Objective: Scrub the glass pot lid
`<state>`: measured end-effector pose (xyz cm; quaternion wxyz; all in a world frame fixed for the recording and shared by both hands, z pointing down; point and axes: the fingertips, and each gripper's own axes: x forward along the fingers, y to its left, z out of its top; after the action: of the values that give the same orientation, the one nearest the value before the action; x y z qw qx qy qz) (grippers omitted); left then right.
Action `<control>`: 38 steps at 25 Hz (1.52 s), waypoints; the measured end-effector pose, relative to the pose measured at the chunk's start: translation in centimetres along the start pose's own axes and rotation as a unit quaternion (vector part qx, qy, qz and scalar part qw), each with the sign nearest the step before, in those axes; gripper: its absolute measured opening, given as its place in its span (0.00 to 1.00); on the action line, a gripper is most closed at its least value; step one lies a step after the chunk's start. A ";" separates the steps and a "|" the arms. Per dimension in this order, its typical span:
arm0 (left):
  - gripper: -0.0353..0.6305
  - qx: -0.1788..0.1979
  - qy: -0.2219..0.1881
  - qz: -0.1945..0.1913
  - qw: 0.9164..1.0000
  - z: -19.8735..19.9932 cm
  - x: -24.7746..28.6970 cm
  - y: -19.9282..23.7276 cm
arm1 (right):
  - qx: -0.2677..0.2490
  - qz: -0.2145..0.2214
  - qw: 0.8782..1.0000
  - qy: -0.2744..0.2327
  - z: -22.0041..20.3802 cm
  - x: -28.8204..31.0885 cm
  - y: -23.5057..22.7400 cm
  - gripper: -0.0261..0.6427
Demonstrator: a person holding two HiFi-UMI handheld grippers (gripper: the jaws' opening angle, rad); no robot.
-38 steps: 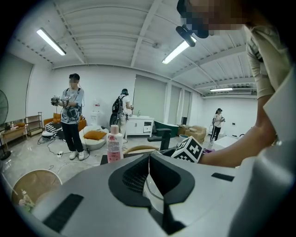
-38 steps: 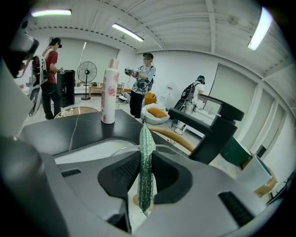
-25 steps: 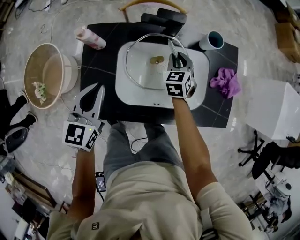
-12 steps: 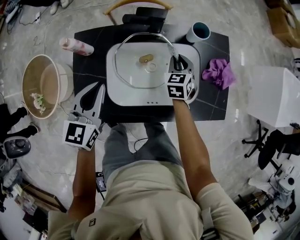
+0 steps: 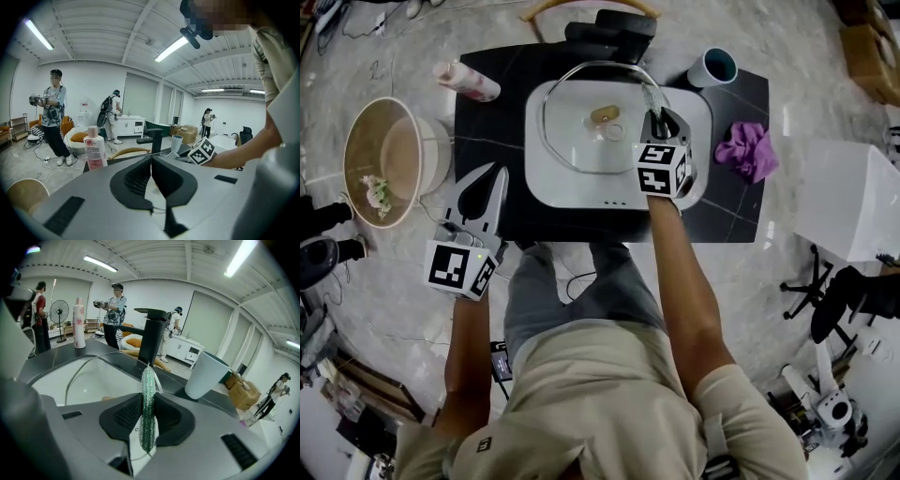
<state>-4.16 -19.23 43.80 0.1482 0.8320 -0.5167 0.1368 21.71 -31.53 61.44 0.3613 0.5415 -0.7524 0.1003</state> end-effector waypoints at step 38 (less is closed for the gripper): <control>0.09 -0.011 0.009 0.019 1.000 -1.1 -2.0 3.5 | -0.016 0.068 0.998 0.001 2.0 2.3 8.5 0.16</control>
<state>-8.28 -18.67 44.47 0.1590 0.8190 -0.5328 0.1416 12.99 -30.99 63.55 0.3633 0.4831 -0.7886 0.1128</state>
